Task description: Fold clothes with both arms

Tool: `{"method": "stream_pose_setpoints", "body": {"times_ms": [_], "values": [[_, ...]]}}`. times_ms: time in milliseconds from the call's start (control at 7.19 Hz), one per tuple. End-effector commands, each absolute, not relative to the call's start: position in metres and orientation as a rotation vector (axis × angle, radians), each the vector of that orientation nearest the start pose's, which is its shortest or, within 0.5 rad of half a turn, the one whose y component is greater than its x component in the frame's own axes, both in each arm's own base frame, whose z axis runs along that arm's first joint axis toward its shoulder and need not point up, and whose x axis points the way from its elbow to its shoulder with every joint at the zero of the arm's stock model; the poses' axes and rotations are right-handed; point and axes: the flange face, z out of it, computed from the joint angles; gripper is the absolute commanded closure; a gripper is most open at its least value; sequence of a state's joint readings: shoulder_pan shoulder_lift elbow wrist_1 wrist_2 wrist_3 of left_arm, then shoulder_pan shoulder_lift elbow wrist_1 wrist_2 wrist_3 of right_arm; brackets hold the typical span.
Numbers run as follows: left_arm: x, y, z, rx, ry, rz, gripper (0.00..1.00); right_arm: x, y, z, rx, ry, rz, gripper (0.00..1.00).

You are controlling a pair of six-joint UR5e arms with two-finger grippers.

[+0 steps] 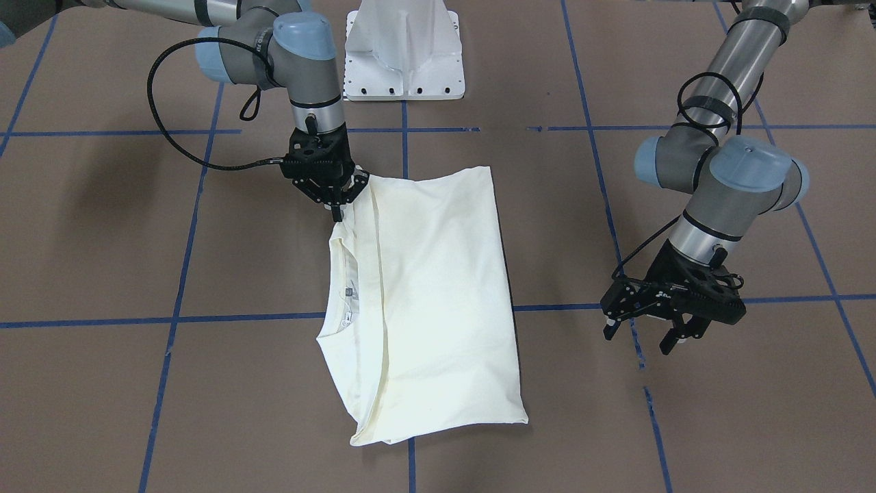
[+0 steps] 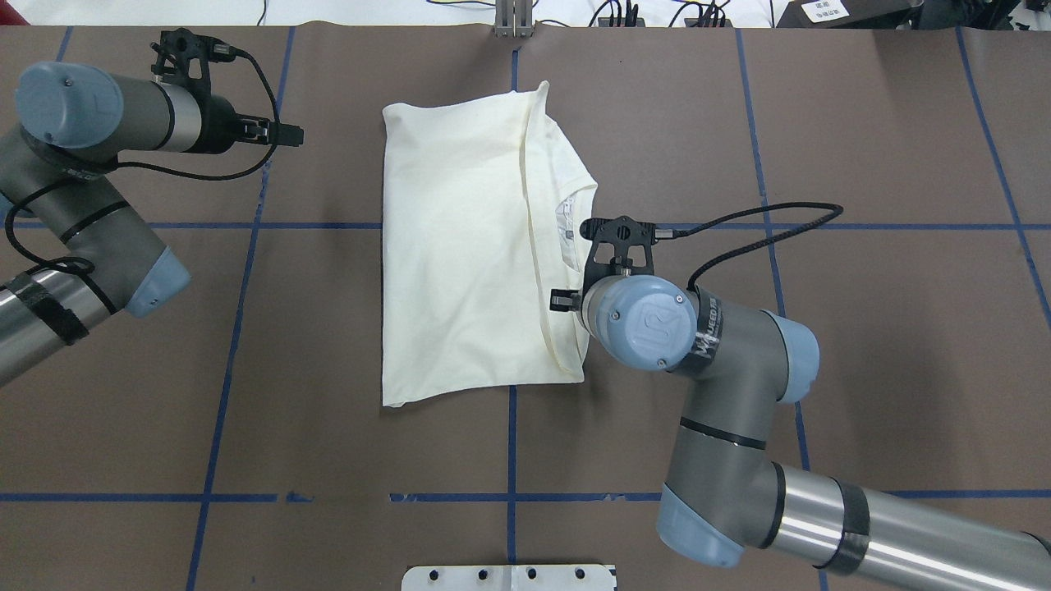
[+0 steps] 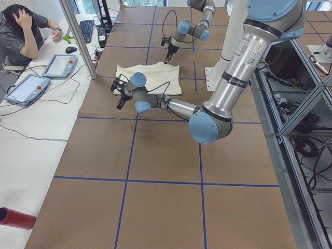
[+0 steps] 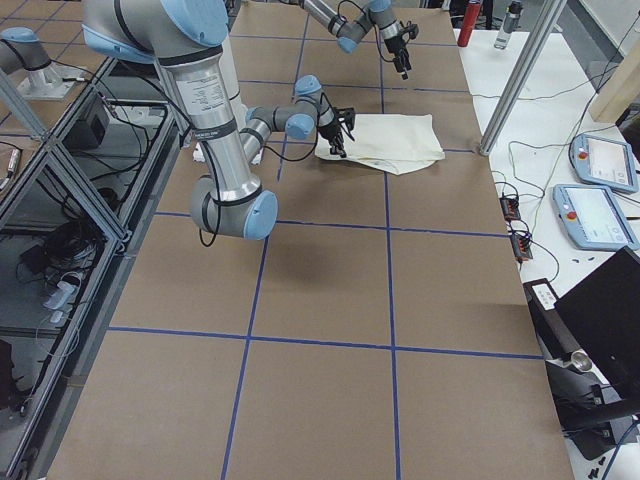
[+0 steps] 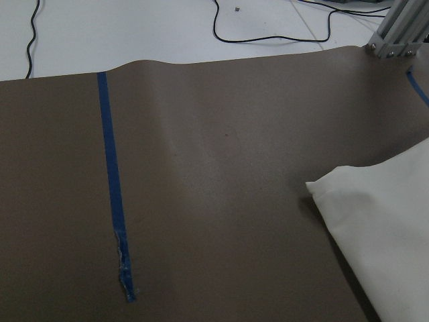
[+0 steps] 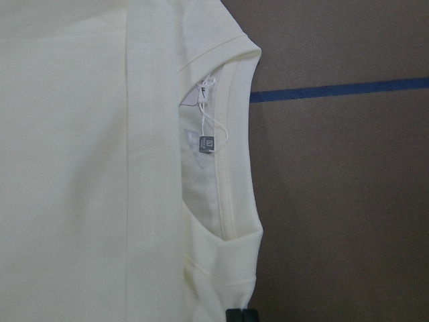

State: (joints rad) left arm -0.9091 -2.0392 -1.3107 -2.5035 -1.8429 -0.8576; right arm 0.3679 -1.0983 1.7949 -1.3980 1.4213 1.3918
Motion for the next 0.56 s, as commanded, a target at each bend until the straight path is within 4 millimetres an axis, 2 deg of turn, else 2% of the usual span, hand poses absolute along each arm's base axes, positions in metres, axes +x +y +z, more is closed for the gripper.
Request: {"method": "stream_pose_setpoints", "body": {"times_ms": [0, 139, 278, 417], "values": [[0.349, -0.621, 0.408, 0.656, 0.958, -0.016, 0.00, -0.535, -0.358, 0.288, 0.368, -0.786, 0.237, 0.01], [0.349, -0.621, 0.408, 0.655, 0.957, -0.016, 0.00, -0.535, -0.359, 0.282, 0.379, -0.793, 0.235, 0.00], [0.349, -0.618, 0.406, 0.636, 0.964, 0.009, 0.00, -0.530, -0.370, 0.280, 0.383, -0.787, 0.231, 0.00], [0.344, -0.613, 0.394, 0.603, 1.001, 0.038, 0.00, -0.521, -0.381, 0.279, 0.405, -0.774, 0.149, 0.00]]}}
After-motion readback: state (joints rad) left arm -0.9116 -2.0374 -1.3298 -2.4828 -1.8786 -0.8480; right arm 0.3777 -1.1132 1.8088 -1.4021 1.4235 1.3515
